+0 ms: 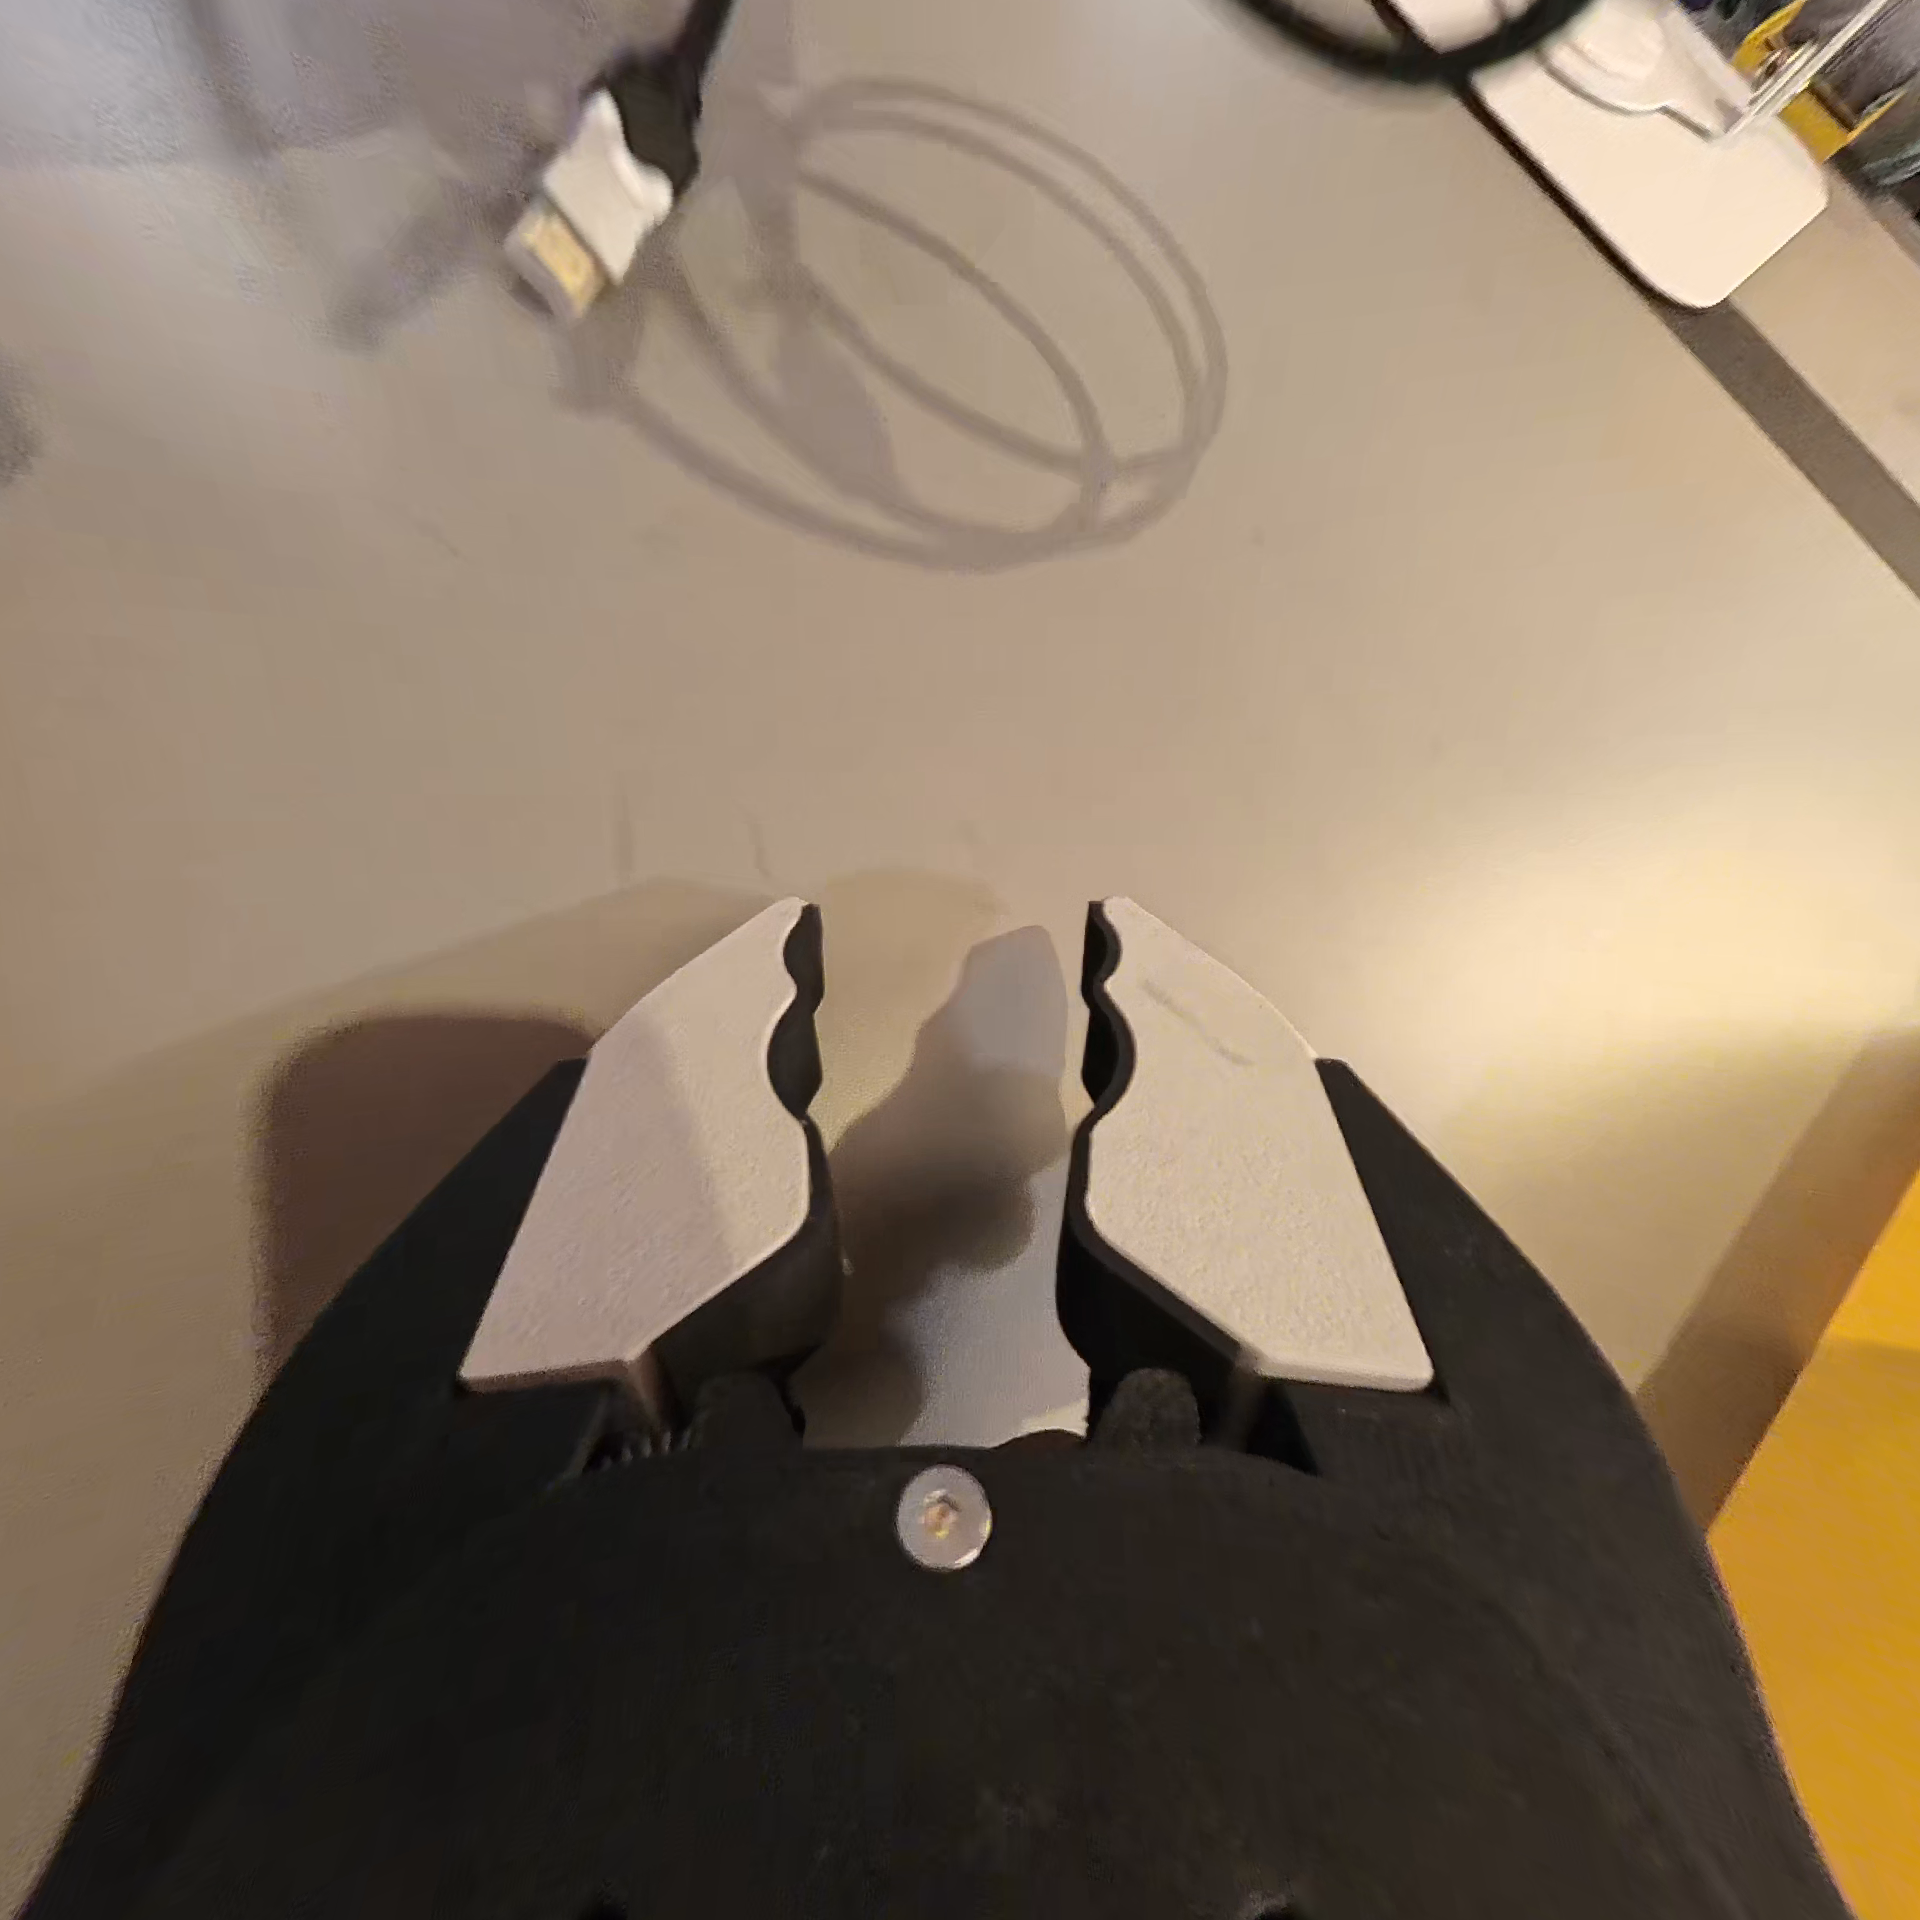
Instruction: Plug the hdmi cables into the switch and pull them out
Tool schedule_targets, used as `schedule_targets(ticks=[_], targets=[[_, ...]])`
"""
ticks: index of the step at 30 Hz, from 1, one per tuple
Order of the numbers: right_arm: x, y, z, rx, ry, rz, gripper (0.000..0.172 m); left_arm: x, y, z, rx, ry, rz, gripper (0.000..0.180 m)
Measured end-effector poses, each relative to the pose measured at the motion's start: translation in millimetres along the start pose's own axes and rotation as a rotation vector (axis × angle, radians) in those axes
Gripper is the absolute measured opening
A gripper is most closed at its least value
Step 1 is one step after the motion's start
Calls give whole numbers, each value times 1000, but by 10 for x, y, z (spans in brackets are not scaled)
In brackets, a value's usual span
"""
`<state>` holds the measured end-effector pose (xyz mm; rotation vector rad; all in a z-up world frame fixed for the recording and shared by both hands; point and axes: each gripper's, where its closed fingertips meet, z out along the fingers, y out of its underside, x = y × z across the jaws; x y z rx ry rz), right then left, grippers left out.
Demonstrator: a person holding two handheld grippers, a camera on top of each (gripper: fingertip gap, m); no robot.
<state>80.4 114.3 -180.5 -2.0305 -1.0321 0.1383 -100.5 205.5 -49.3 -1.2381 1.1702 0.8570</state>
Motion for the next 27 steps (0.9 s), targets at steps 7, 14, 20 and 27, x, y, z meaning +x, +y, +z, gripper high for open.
schedule_targets(ticks=[7, 14, 20, 27], targets=[[-19, 17, -46, 8, 15, -15, 49, 800, 30, -23, -69, 168, -12, 32], [-45, 22, -16, -8, -40, 5, 52, 1049, -9, -376, -75, 630, -269, 59], [-73, -4, 1, -3, -59, -6, 56, 511, -323, -634, 199, 788, -816, 79], [-88, -440, 40, 107, -80, -61, 55, 52, -309, -166, 239, 713, -1267, 80]])
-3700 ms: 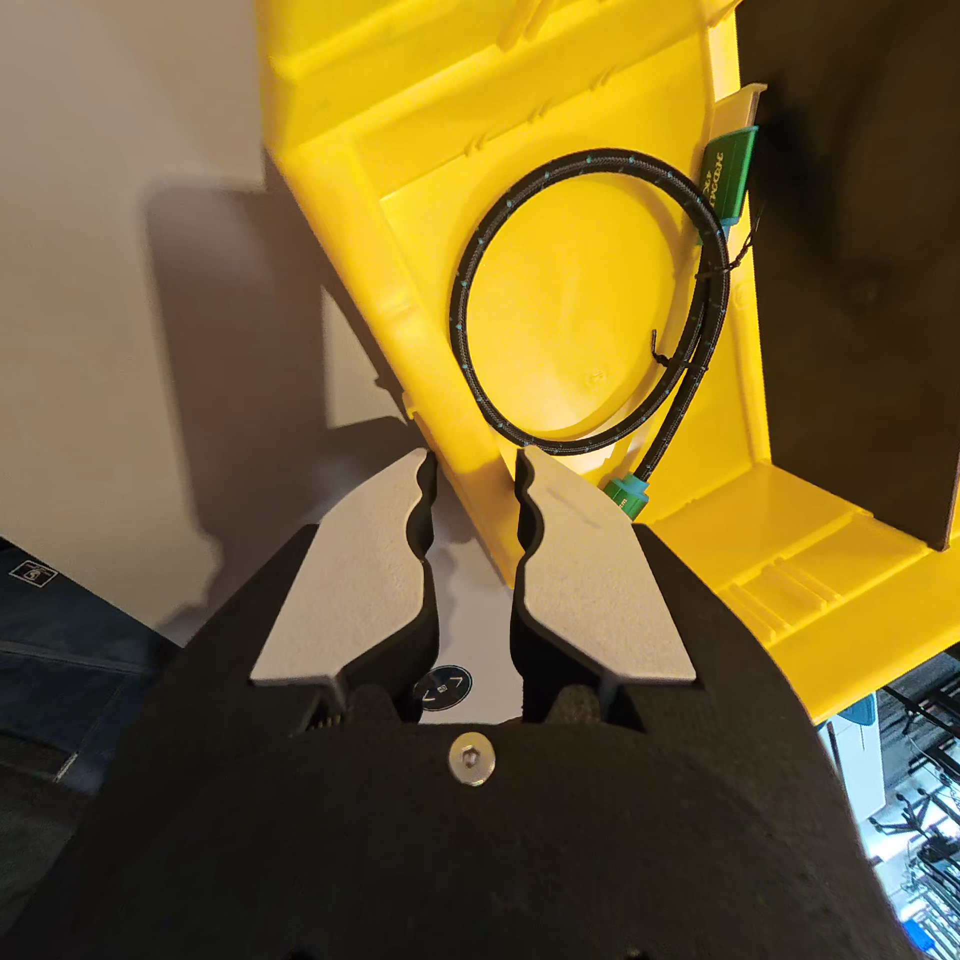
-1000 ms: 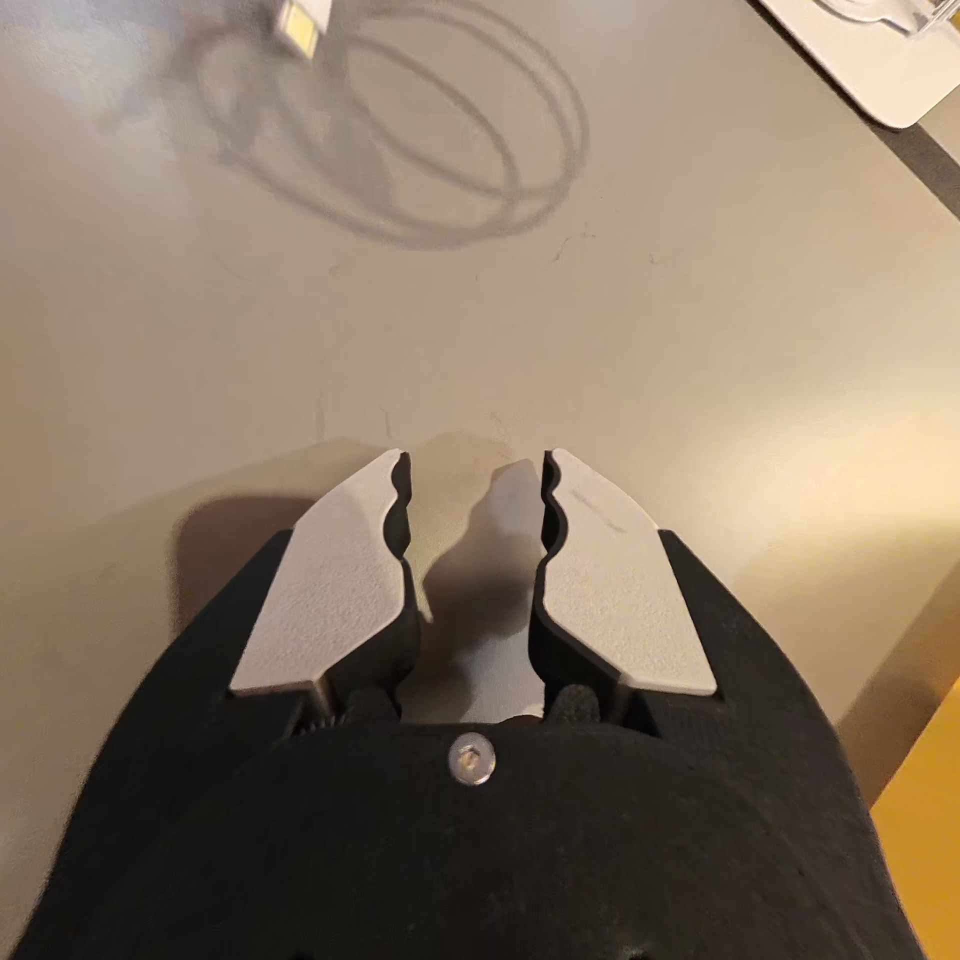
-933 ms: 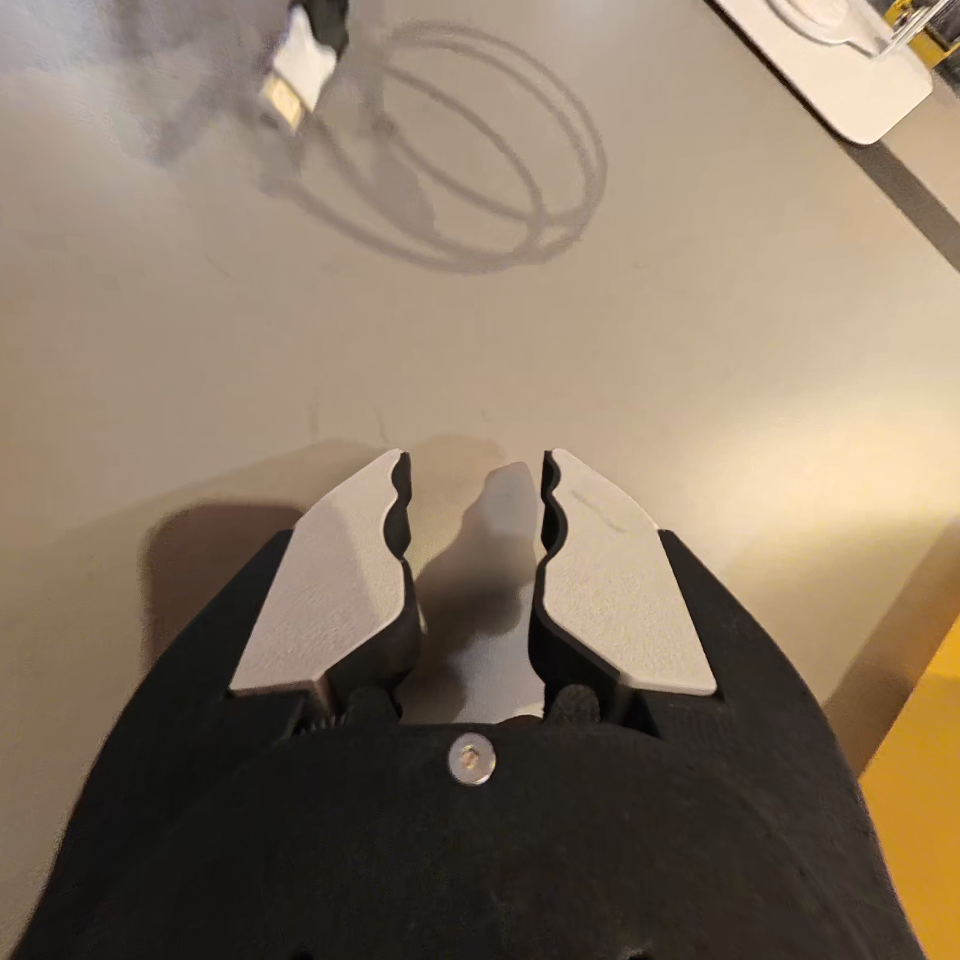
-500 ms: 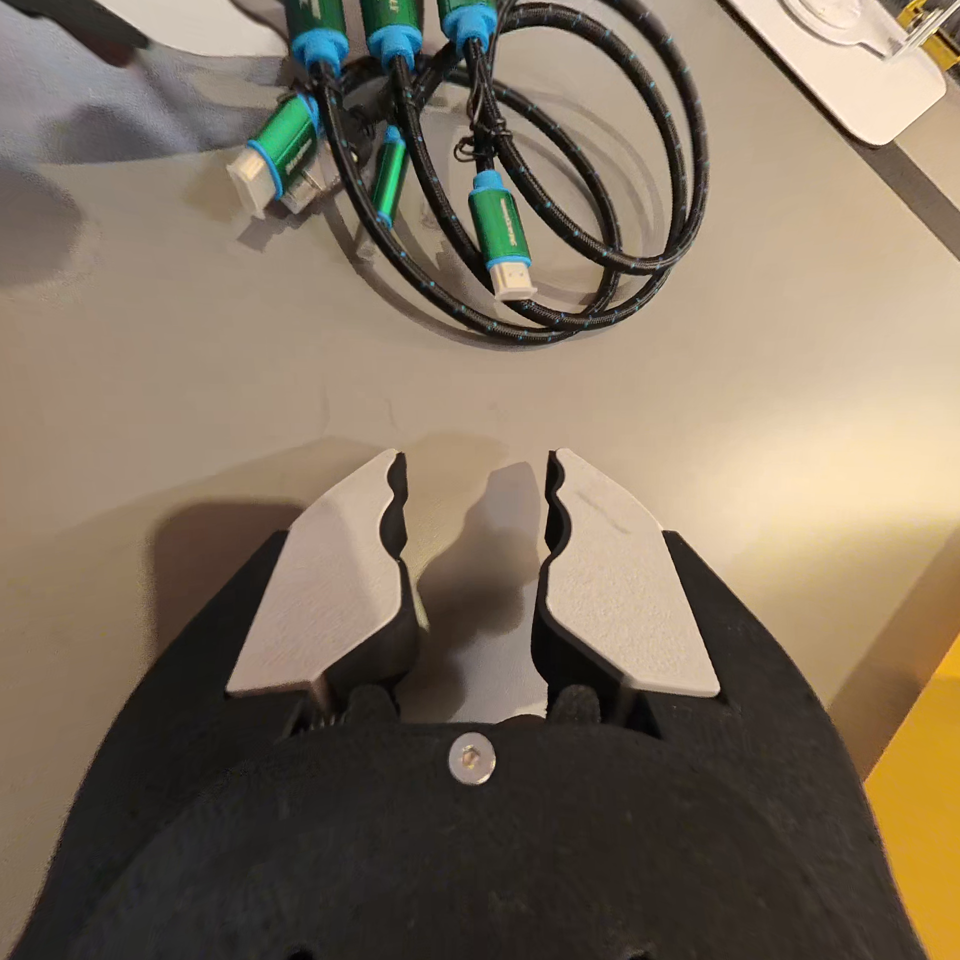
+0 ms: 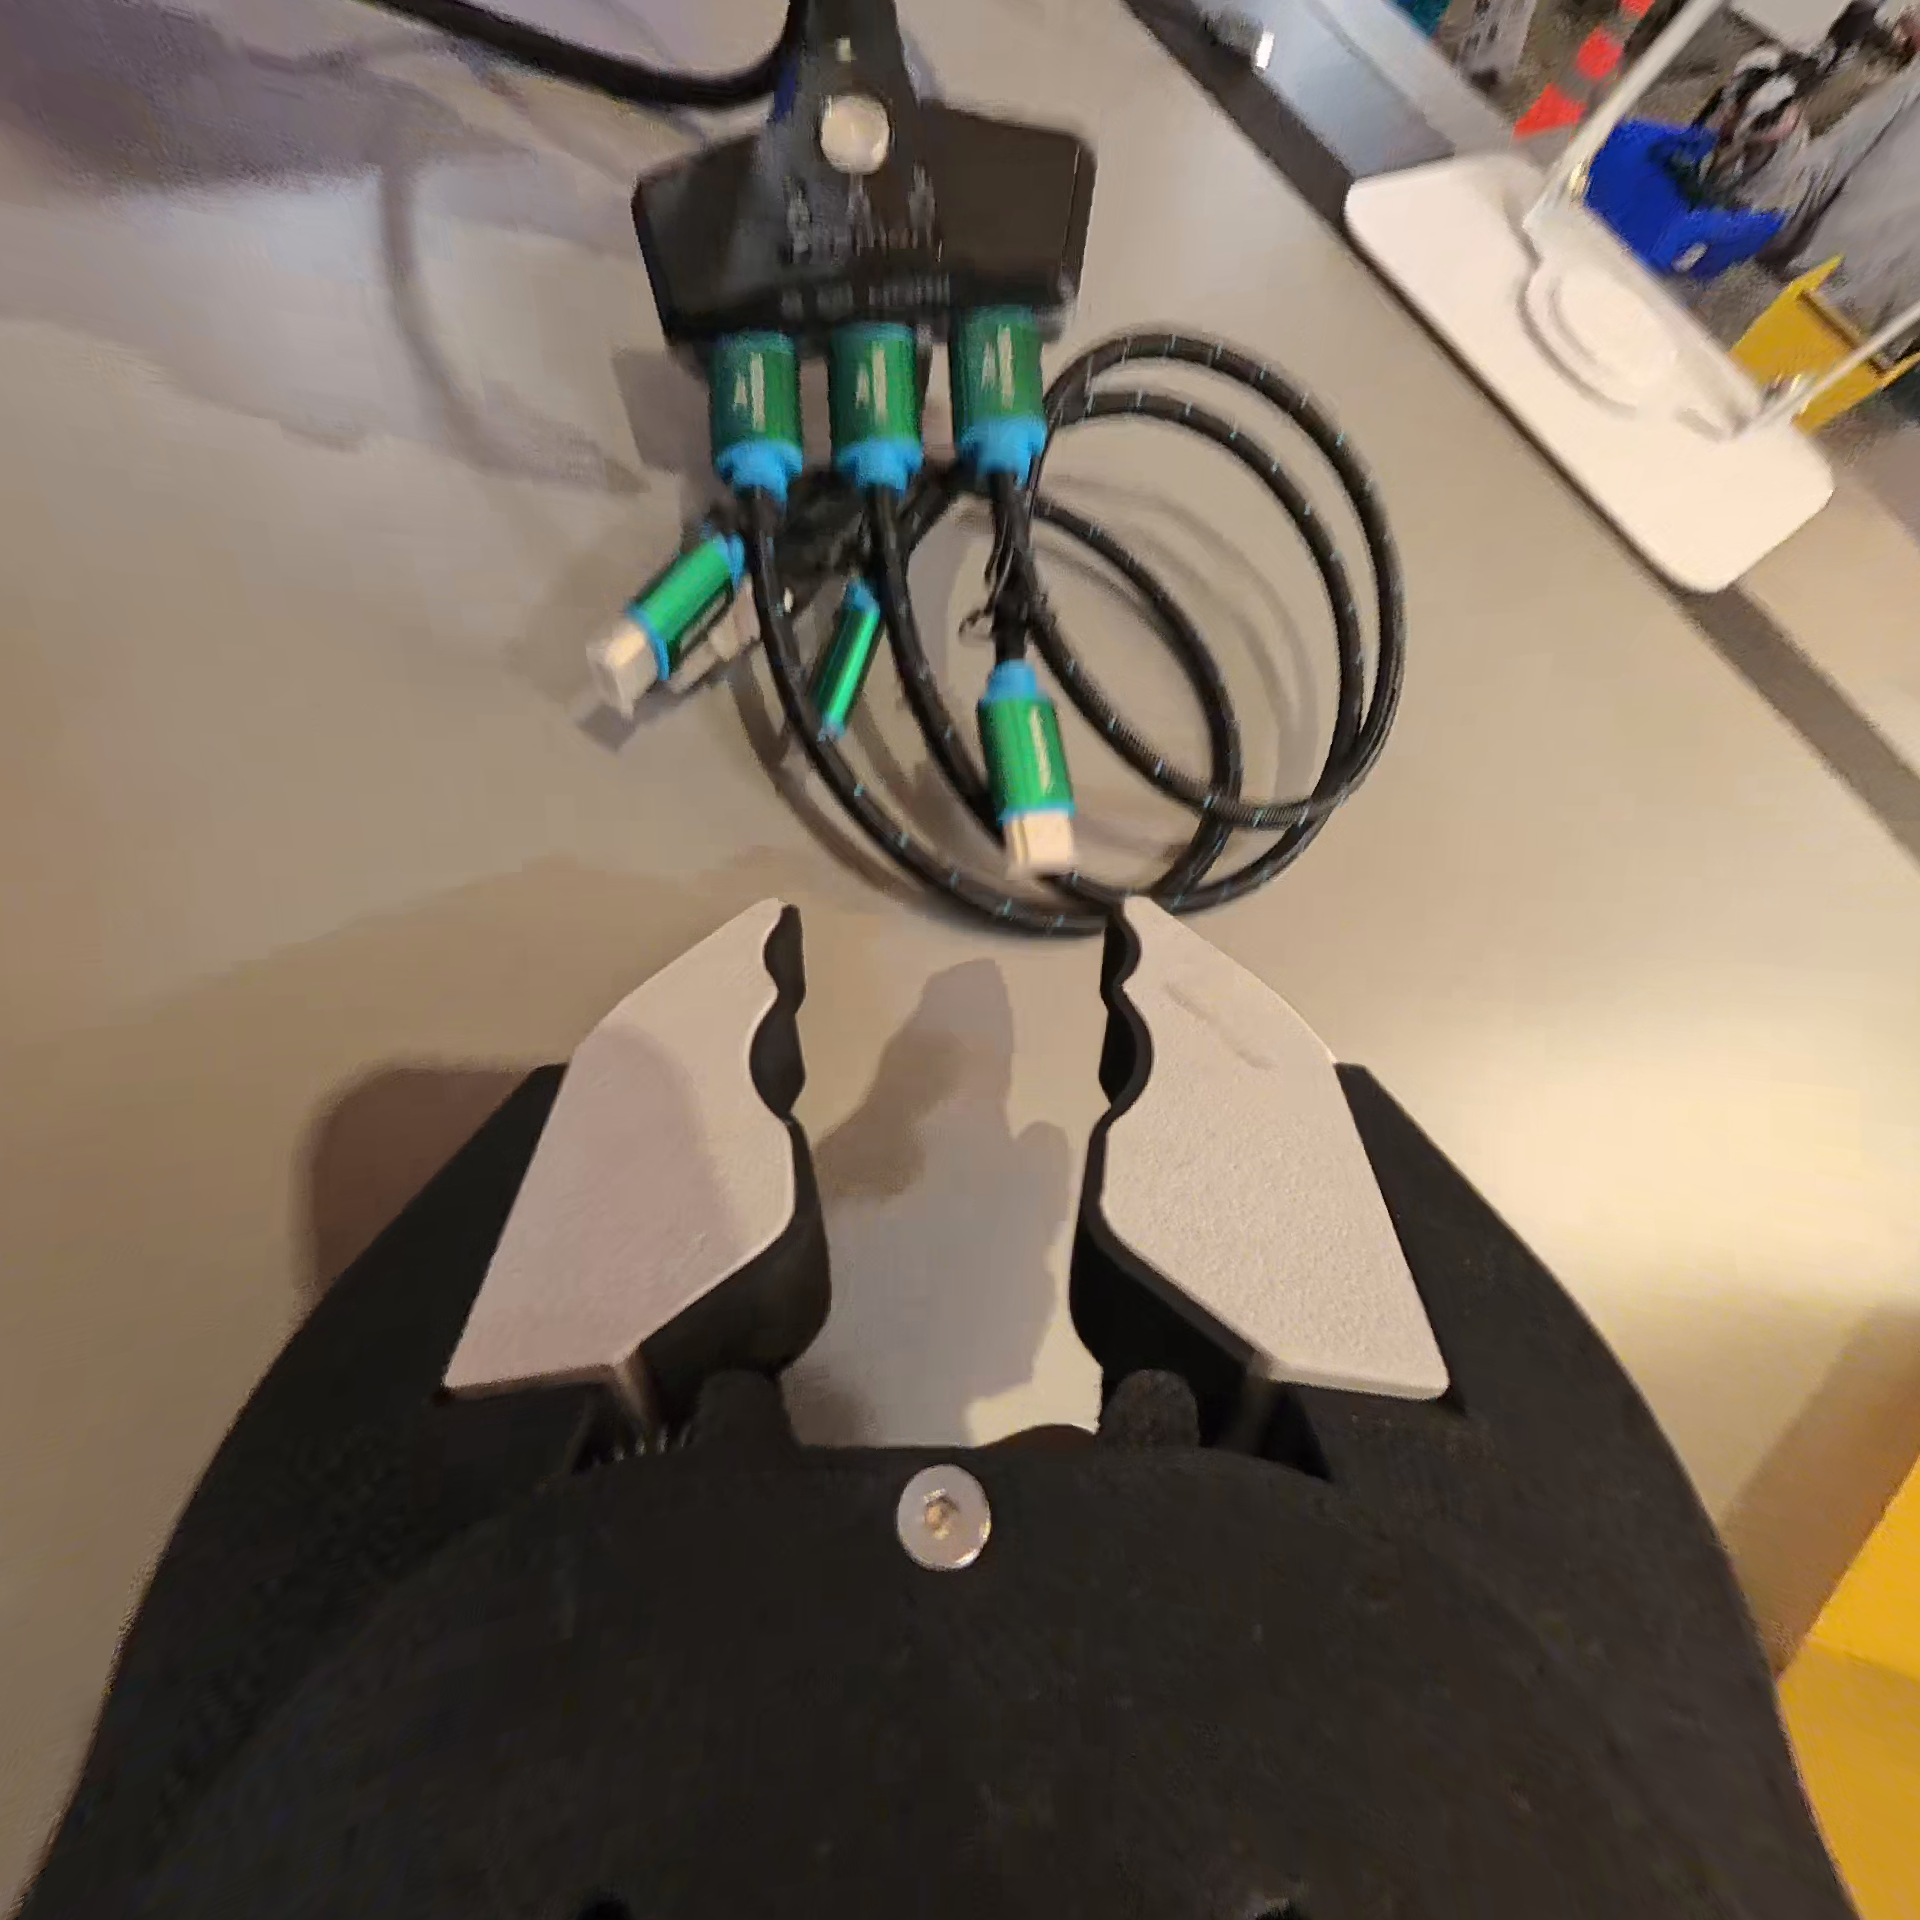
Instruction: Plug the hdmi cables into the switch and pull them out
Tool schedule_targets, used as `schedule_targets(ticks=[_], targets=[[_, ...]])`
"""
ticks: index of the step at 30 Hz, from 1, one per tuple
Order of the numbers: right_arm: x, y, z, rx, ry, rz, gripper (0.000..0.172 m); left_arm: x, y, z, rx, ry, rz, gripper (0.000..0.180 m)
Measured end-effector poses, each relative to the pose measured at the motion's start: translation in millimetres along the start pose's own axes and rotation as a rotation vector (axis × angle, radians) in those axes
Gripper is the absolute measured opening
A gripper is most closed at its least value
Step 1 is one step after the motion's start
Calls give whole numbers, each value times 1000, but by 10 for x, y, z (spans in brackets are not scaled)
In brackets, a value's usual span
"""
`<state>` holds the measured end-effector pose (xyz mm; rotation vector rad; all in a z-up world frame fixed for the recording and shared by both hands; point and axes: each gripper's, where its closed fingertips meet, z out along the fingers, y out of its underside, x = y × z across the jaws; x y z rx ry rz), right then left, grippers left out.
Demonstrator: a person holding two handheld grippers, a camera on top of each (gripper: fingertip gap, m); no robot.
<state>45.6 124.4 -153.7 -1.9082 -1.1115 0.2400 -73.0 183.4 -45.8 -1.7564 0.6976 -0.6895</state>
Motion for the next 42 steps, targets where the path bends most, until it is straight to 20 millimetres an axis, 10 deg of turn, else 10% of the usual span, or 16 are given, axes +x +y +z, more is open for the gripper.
schedule_targets(ticks=[8, 13, 18, 26, 42], targets=[[-39, -574, 57, 114, -51, -12, 54, 161, -20, -128, 78, 126, -338, 67], [-348, -501, 235, 136, -25, -39, 52, 431, 459, -290, 86, 188, -708, 54], [-431, -562, 301, 193, -24, 19, 50, 153, 794, -271, 178, 83, -1075, 53], [-416, -496, 379, 151, -19, -7, 51, -290, 861, 48, 240, 83, -1147, 56], [-293, -449, 469, 80, 0, 34, 48, -295, 802, 219, 249, 162, -1230, 21]])
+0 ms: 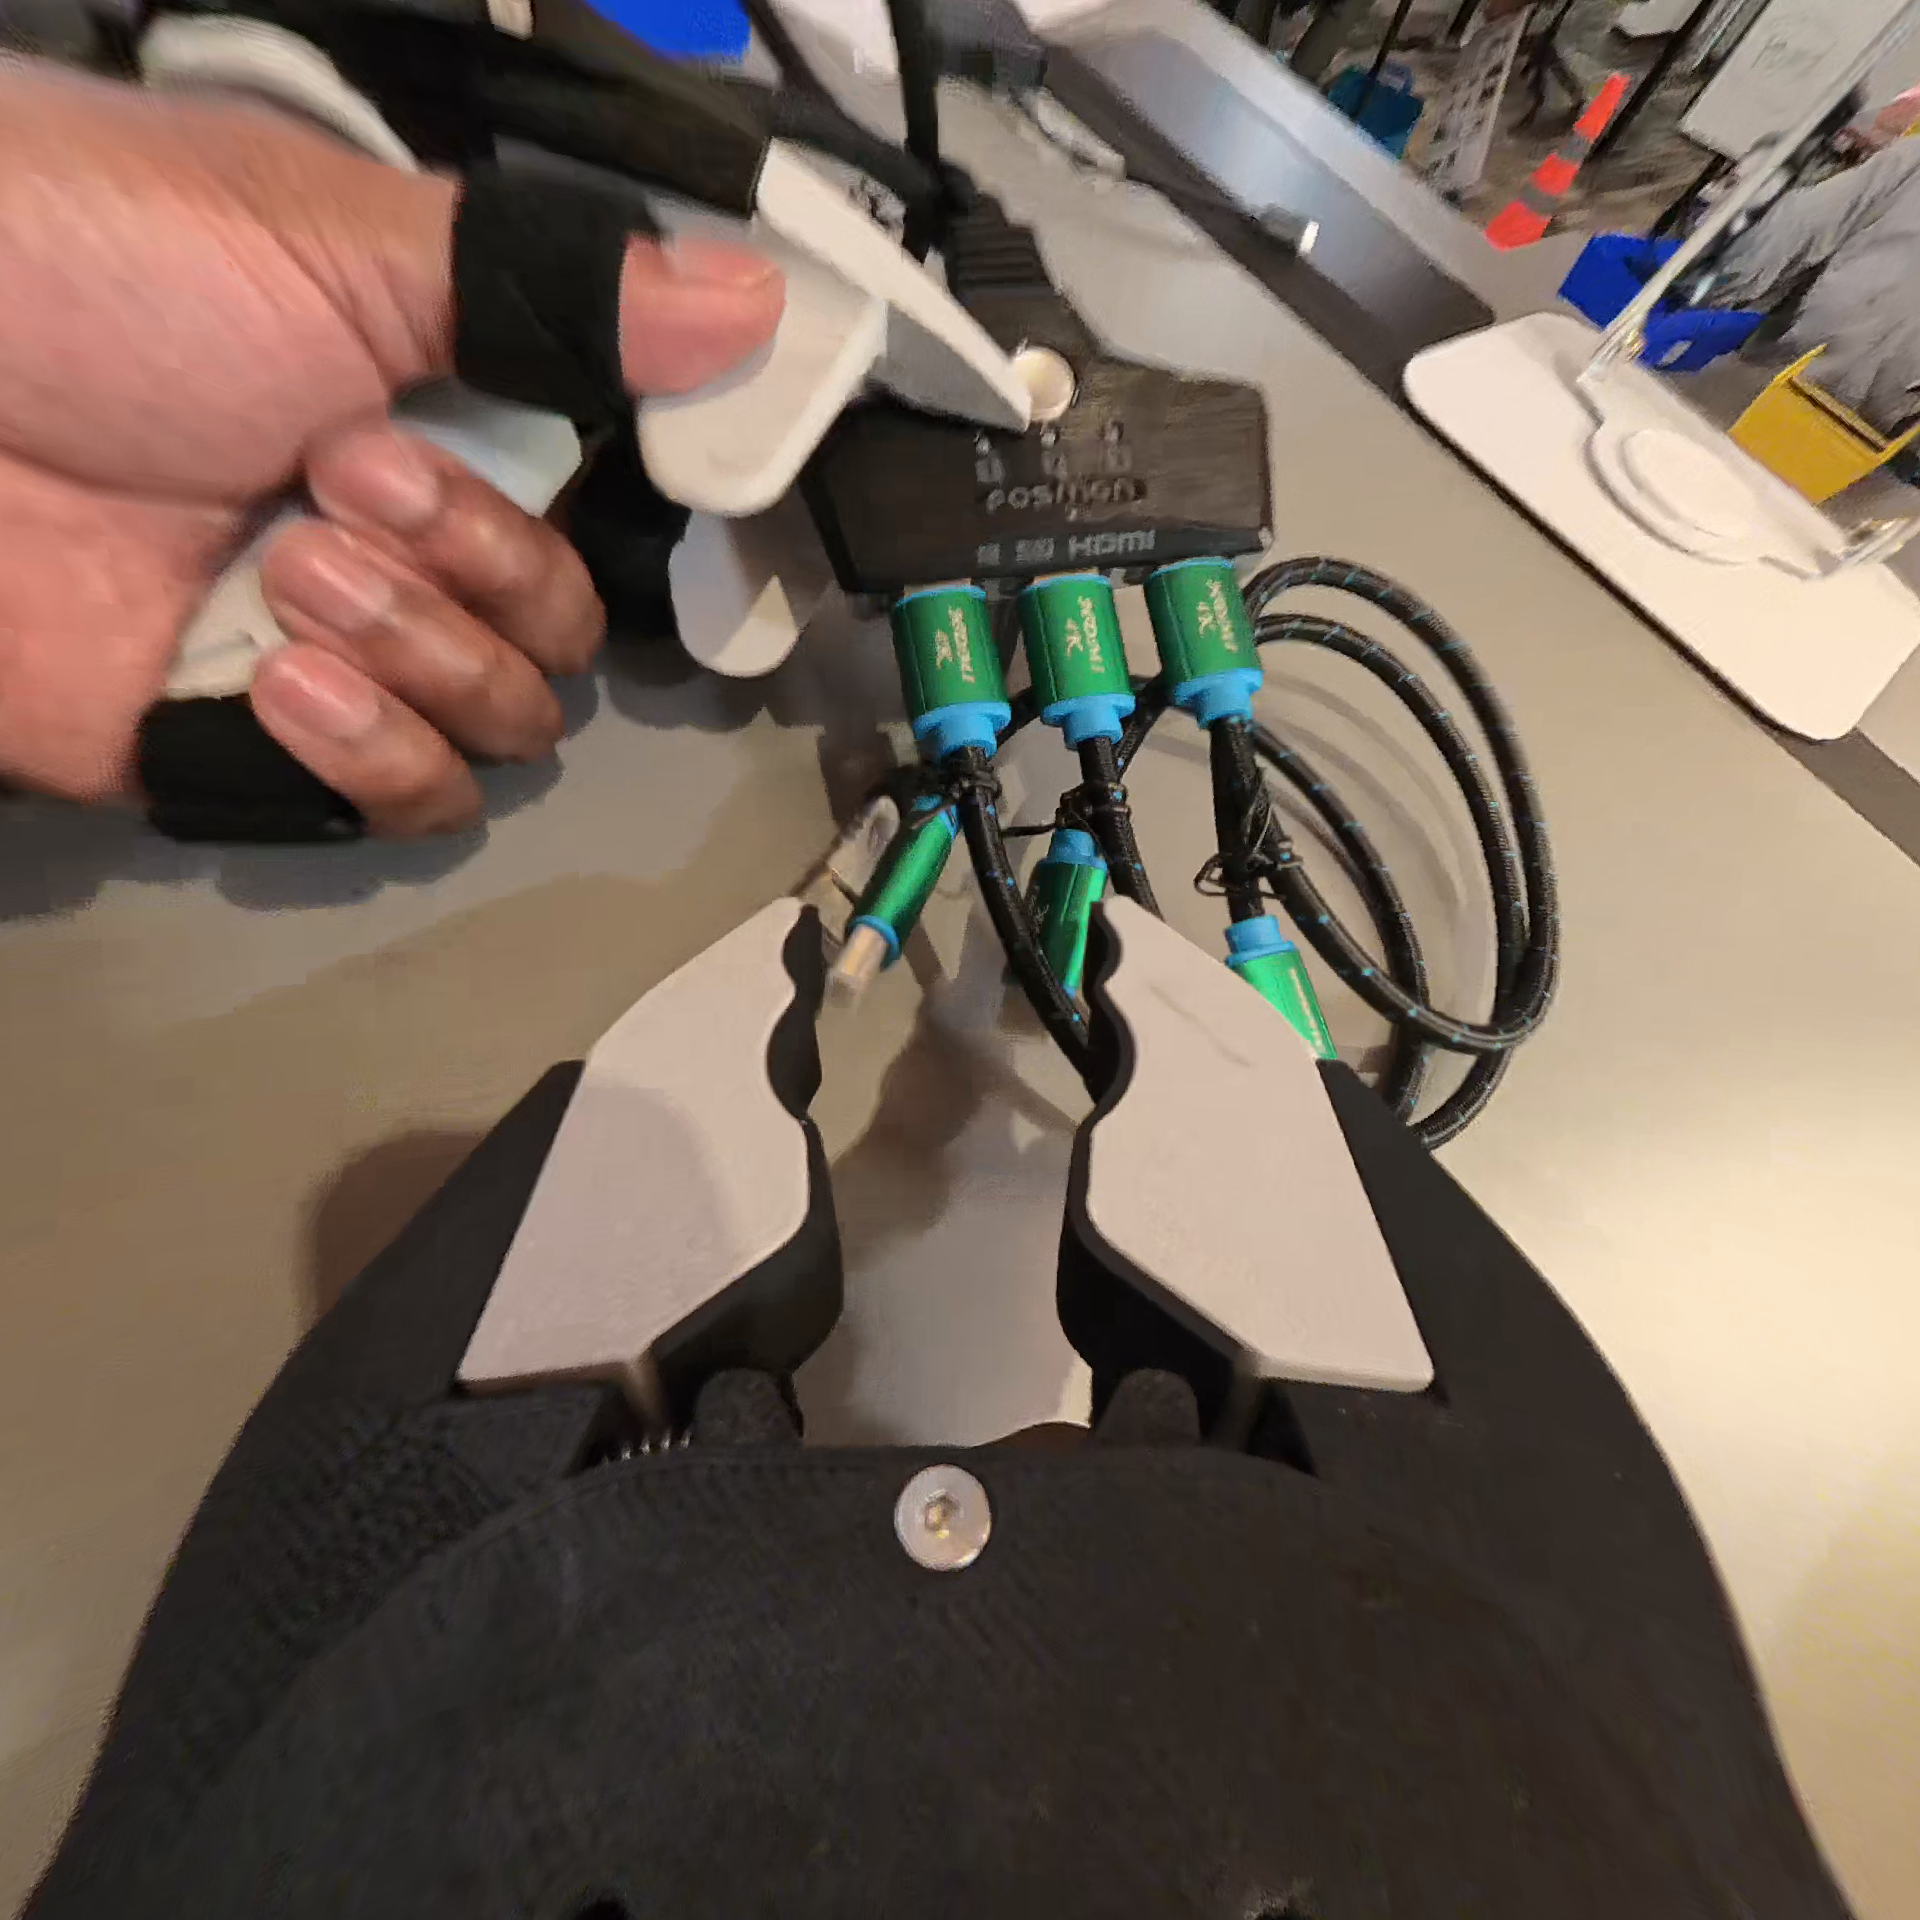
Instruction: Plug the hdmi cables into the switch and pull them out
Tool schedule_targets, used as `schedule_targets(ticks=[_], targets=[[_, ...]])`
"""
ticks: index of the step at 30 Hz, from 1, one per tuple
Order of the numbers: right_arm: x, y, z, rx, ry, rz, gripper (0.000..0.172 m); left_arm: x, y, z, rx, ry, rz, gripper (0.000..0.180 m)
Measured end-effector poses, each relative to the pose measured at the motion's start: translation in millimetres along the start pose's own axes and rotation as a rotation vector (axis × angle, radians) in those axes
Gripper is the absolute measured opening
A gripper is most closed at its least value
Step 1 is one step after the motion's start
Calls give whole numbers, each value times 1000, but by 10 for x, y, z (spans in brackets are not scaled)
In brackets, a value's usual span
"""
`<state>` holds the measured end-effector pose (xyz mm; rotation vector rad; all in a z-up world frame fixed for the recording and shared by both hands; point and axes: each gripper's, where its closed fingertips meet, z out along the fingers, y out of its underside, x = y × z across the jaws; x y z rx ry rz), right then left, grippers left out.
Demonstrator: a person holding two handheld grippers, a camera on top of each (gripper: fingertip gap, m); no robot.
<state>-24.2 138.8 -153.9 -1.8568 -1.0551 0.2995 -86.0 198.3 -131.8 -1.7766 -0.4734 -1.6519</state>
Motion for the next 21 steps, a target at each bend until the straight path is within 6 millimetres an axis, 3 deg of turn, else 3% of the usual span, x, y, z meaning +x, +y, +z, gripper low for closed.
schedule_targets(ticks=[5, 10, 14, 21], targets=[[-84, -210, -150, 56, 45, -59, 38, 62, 129, -67, 65, 2, 15, 21], [-34, -58, 33, -107, 161, -286, 31, 107, 256, -91, 56, 12, 20, 20], [-34, -53, 85, -112, 261, -436, 20, 126, 307, -121, 59, 23, 13, 21], [-36, -37, 128, -119, 389, -549, 21, 110, 317, -146, 31, 46, -35, 23]])
